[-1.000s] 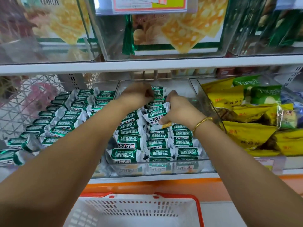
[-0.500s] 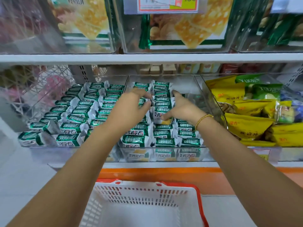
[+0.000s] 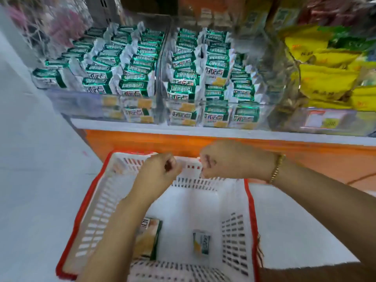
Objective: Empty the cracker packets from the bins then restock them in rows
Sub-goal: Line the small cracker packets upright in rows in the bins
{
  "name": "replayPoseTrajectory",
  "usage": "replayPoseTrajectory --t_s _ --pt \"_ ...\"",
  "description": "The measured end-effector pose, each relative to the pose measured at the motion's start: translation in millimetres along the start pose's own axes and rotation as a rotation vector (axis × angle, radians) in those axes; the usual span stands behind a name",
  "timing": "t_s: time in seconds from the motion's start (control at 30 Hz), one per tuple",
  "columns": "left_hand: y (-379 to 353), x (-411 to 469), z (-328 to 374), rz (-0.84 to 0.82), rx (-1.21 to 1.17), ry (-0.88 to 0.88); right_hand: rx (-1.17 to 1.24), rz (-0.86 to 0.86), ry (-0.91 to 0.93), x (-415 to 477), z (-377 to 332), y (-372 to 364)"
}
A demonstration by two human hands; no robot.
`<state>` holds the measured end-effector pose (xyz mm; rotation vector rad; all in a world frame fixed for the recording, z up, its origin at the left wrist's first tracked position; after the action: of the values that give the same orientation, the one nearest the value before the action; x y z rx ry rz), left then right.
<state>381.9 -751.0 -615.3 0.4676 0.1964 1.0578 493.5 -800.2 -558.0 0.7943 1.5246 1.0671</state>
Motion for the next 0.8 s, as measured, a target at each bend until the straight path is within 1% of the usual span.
replayPoseTrajectory --t_s 0.07,0.13,0.23,0.33,0.4,0.47,0.53,0.57,0.63,0.8 --pt "-26.9 -16.0 -53.0 -0.141 0.074 0.173 0.074 -0.12 -0.039 15.7 0.6 -63.9" --pt "-41.2 -39.7 -103.1 -0.245 0.105 0.361 0.135 -0.248 -0.103 28.8 1.3 -126.3" --pt "-40.1 -73.3 -168.6 -0.345 0.208 0.575 0.181 -0.441 -0.185 36.0 -0.4 -213.6" --pt "-29.9 -100.3 -217.9 -0.384 0.252 0.738 0.261 -0.588 -0.289 32.8 -5.2 -280.1" --pt "-26.9 -110.7 -237.8 -0.401 0.29 0.787 0.267 -0.645 -0.369 29.4 -8.3 -309.4" --pt "-23.4 -117.6 -252.6 -0.371 0.317 0.824 0.276 -0.739 -0.416 22.5 -16.0 -332.8" --pt "-16.2 -125.4 -267.2 -0.305 0.347 0.884 0.381 -0.81 -0.466 12.3 -23.2 -355.7" --pt "-12.3 -128.5 -275.9 -0.261 0.355 0.909 0.446 -0.821 -0.496 9.4 -25.2 -365.8" --pt "-7.4 -135.6 -289.3 -0.203 0.347 0.952 0.545 -0.783 -0.545 9.2 -28.4 -375.2" --pt "-15.4 -146.2 -307.9 -0.169 0.159 1.034 0.596 -0.659 -0.665 20.5 -19.2 -383.0"
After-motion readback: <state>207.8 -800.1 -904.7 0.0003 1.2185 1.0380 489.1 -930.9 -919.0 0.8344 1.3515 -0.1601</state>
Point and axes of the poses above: each hand's wrist, its own x-axis towards the middle knuckle, its own y-axis out of the back of the hand, z = x × y, the point moved 10 cm from there along x, towards the middle knuckle, and after that the axes turned 14 degrees about -x, right-handed, at the moved point
